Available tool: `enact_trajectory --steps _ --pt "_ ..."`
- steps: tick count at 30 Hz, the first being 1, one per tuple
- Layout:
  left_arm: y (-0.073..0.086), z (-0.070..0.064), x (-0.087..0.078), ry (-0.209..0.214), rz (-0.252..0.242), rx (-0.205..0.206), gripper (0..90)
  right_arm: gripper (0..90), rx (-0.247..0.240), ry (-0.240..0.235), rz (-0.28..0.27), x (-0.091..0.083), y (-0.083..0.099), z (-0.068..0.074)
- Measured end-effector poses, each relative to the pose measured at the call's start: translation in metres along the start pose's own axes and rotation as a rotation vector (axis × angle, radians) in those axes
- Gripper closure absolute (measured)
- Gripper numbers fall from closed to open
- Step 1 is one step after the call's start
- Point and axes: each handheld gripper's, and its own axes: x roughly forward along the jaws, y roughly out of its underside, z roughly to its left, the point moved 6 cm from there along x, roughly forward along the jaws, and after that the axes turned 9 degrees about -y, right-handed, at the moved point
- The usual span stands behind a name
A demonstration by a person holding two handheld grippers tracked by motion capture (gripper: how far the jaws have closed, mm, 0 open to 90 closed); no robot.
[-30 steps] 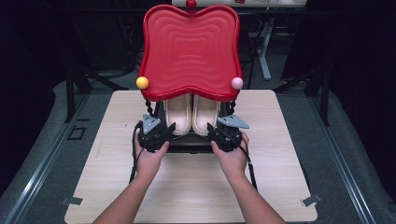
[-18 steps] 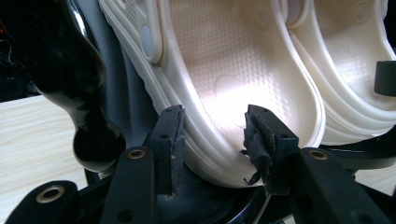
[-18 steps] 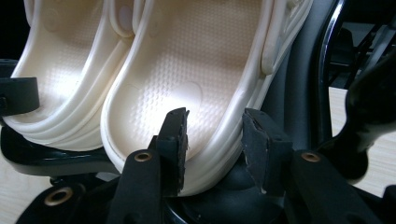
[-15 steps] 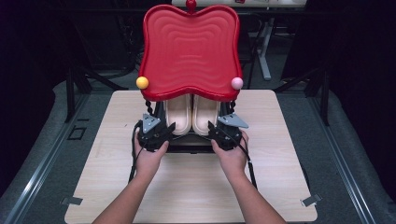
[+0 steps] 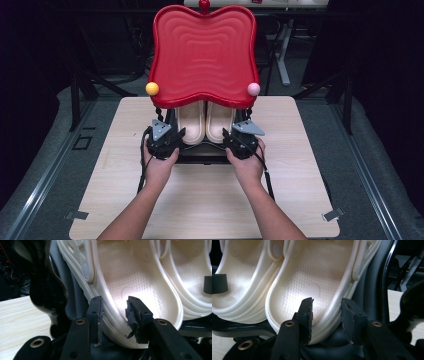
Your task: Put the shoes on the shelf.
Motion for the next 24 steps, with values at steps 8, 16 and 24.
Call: enact_trajectory --steps 8,16,24 --pt "-0.0014 -0.0004 0.0001 0.005 0.010 0.001 65.9 61.4 -0.005 -0.005 -0.013 -0.0011 0.0015 -0.0008" --pt "-0.0010 -0.0012 0.0006 0.019 -0.001 0.038 65.6 61.5 -0.035 -0.007 0.000 -0.0028 0.0017 -0.0030" --pt "-0.0006 -0.0009 0.0001 0.025 -0.002 0.044 65.5 63.2 -0.054 -0.029 -0.004 -0.0049 0.0027 -0.0051"
